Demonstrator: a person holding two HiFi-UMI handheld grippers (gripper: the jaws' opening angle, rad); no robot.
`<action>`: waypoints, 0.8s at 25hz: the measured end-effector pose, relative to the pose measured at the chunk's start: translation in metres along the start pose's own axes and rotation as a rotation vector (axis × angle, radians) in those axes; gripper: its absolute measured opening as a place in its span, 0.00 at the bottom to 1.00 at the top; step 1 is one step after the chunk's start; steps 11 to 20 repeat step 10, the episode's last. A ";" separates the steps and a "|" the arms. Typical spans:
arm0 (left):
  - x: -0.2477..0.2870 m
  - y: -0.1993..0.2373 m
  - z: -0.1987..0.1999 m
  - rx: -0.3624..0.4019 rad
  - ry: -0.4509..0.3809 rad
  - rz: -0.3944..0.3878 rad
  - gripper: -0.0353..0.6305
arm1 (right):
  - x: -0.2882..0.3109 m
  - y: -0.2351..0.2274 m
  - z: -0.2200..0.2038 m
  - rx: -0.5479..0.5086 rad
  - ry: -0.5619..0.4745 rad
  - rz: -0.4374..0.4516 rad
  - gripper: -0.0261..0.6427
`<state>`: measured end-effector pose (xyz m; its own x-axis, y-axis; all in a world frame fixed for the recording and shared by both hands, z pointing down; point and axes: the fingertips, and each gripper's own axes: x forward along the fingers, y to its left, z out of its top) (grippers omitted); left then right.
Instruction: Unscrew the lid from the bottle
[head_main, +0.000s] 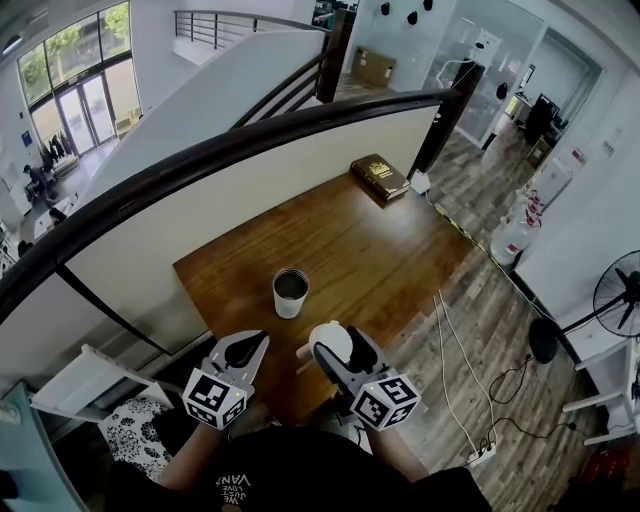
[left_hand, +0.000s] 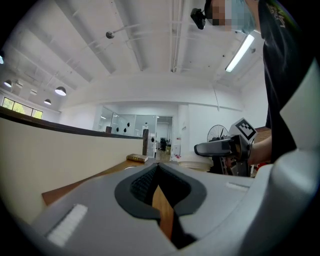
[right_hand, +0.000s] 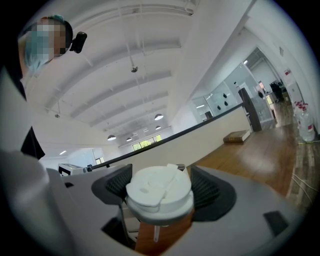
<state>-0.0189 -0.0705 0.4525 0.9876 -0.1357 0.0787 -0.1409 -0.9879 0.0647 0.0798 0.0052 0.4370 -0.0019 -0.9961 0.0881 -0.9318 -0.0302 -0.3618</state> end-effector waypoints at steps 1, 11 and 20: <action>0.000 0.000 -0.001 -0.003 0.001 0.002 0.07 | 0.000 0.000 0.000 0.000 0.000 0.000 0.55; 0.001 0.003 -0.003 -0.019 -0.006 0.014 0.07 | 0.006 0.003 -0.001 0.004 0.000 0.015 0.55; 0.001 0.003 -0.003 -0.019 -0.006 0.014 0.07 | 0.006 0.003 -0.001 0.004 0.000 0.015 0.55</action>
